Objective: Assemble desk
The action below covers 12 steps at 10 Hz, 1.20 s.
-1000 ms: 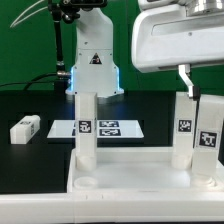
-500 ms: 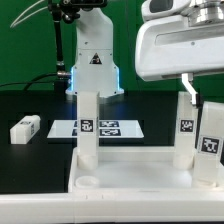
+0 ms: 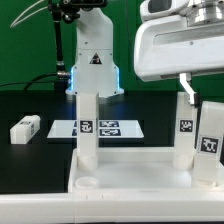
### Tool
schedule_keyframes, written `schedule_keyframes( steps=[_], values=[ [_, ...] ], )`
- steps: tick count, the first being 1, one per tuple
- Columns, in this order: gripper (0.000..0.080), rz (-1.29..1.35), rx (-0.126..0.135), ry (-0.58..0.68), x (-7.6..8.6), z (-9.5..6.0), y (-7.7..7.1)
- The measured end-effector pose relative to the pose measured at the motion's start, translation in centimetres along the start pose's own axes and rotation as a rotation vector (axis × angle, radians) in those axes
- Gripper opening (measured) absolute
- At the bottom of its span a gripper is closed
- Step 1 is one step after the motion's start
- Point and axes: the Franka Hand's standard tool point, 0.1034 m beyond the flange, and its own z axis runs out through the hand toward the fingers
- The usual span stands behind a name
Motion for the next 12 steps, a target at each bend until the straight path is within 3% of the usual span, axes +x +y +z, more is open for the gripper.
schedule_keyframes(
  steps=[1,2,3,8,12],
  values=[
    [0.0524,0.0,0.0,0.0,0.0,0.0,0.0],
    [0.0524,0.0,0.0,0.0,0.0,0.0,0.0],
    [0.0627,-0.001,0.0,0.0,0.0,0.0,0.0],
    [0.0649,-0.001,0.0,0.0,0.0,0.0,0.0],
    [0.0649,0.021,-0.043,-0.096,1.2,0.4,1.6]
  ],
)
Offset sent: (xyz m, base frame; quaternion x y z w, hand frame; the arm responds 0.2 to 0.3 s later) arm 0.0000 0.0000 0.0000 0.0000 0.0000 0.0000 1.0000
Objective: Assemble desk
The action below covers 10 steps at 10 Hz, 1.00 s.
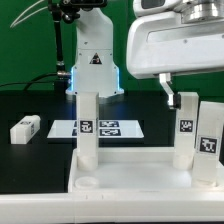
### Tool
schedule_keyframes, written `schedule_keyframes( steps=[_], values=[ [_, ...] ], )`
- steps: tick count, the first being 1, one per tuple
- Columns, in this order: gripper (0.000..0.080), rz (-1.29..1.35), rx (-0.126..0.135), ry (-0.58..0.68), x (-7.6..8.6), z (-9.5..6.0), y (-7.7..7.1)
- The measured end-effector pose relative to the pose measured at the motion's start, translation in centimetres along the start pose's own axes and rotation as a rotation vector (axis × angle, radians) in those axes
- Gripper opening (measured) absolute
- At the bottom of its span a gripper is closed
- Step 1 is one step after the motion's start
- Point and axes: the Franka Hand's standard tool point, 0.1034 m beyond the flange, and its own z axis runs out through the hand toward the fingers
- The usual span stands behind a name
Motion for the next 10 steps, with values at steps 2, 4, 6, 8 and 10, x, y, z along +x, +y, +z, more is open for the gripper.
schedule_keyframes(
  steps=[2,4,6,8,10],
  values=[
    [0.0649,0.033,-0.026,-0.14,0.4,-0.3,0.7],
    [0.0649,0.049,-0.052,-0.274,0.3,-1.3,0.5],
    [0.0649,0.1,-0.053,-0.377,1.2,-1.6,0.3],
    [0.0649,0.12,-0.068,-0.424,0.9,-0.6,0.4],
    [0.0649,0.146,-0.081,-0.414,0.0,0.8,-0.5]
  ],
)
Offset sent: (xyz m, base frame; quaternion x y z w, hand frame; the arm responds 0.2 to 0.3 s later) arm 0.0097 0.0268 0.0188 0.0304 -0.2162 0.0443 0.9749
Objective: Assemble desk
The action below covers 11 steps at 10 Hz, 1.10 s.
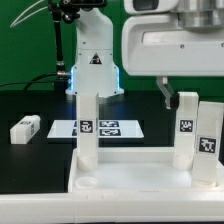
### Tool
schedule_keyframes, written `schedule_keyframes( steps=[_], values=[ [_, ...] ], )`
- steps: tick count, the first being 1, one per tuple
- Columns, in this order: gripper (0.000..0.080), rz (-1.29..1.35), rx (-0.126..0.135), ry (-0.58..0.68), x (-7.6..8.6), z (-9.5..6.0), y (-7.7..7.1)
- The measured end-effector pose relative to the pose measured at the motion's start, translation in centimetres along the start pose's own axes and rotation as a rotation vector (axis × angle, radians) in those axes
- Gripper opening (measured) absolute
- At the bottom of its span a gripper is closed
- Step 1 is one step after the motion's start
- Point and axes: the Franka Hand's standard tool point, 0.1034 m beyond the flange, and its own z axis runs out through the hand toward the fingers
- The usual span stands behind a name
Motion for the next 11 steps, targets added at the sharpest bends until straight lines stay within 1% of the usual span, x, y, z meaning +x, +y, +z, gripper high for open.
schedule_keyframes(
  steps=[1,4,5,6,7,11],
  values=[
    [0.0649,0.006,-0.006,-0.003,-0.32,0.73,-0.28],
    [0.0649,0.032,-0.009,-0.007,-0.5,1.09,-0.38],
    [0.0527,0.033,-0.009,-0.007,-0.48,1.09,-0.34],
    [0.0388,0.045,-0.009,-0.007,-0.48,1.09,-0.34],
    [0.0286,0.16,-0.008,-0.007,-0.5,1.1,-0.37],
    [0.0288,0.425,-0.009,-0.006,-0.52,1.11,-0.39]
  ],
)
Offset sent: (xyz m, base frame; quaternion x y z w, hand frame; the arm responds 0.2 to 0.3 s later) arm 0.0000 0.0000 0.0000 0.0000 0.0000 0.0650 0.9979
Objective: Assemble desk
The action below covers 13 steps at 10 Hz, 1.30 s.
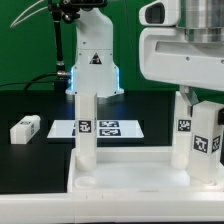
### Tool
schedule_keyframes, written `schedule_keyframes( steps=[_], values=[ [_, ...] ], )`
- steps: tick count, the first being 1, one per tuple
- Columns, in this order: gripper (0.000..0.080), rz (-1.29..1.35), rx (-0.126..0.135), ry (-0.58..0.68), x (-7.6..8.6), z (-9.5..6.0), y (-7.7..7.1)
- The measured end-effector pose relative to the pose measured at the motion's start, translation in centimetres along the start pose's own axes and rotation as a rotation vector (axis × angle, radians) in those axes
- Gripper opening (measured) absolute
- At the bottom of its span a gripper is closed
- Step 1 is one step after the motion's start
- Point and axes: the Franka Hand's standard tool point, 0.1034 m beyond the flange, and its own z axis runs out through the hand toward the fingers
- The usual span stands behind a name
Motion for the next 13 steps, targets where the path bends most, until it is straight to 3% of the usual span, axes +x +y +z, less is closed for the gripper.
schedule_keyframes(
  steps=[1,3,5,7,10,11,13],
  values=[
    [0.0288,0.083,0.006,0.003,0.1,0.0,0.0],
    [0.0288,0.325,0.078,0.042,0.6,0.1,-0.1],
    [0.0289,0.559,0.135,0.05,0.2,0.1,-0.1],
    [0.0289,0.799,0.212,0.019,-0.5,0.3,-0.5],
    [0.0291,0.801,0.211,0.017,-0.5,0.3,-0.5],
    [0.0393,0.735,0.203,0.023,-0.6,0.3,-0.5],
    [0.0624,0.388,0.133,0.027,-1.0,0.1,-1.0]
  ],
)
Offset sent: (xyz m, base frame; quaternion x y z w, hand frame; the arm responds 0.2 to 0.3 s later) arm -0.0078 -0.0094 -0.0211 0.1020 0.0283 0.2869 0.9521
